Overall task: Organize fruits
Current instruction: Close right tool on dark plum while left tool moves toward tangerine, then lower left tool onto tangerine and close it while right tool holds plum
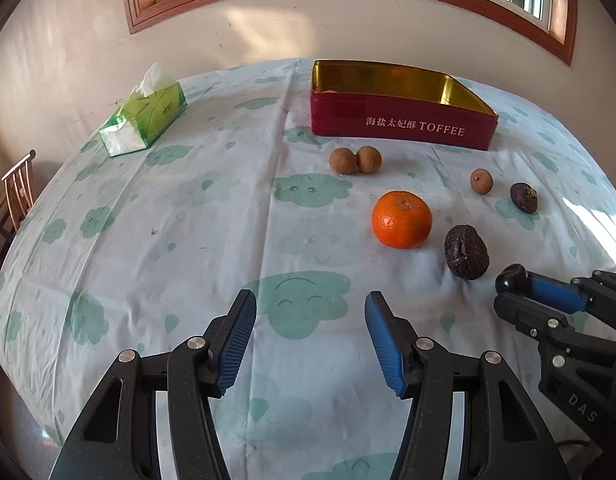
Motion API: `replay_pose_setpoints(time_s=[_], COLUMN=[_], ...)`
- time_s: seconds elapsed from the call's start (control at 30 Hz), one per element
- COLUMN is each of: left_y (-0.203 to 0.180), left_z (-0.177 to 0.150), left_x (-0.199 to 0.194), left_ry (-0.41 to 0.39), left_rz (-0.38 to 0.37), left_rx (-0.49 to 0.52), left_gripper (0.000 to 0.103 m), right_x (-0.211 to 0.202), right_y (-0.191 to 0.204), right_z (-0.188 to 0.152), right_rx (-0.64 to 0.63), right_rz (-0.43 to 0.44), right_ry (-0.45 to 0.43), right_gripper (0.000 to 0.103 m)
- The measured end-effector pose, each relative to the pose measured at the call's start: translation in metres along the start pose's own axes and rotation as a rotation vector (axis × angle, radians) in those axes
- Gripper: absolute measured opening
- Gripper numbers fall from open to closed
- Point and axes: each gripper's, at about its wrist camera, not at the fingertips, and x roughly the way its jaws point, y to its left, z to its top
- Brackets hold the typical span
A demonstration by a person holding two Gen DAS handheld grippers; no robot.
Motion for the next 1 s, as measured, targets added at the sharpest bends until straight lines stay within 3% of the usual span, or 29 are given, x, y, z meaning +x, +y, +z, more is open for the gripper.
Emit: replay_pose_setpoints(time_s=[0.57, 1.0], left_y=[-0.025, -0.04], left_z=[0.02, 0.044], left_x=[0.025, 0.045], left_ry=[-0.002, -0.012], left_rz=[-0.074, -0.105], left_rx=[0.036, 0.066], left_gripper=[0.058, 0.058], right_x=[0.006, 0.014], right_y=[-0.066, -0.076], right_z=[0.012, 0.015], right_rx=[0.138, 0.167], right_rz=[-0.071, -0.058], right_ry=[-0.015, -0.016], right_gripper=[0.024, 0.025])
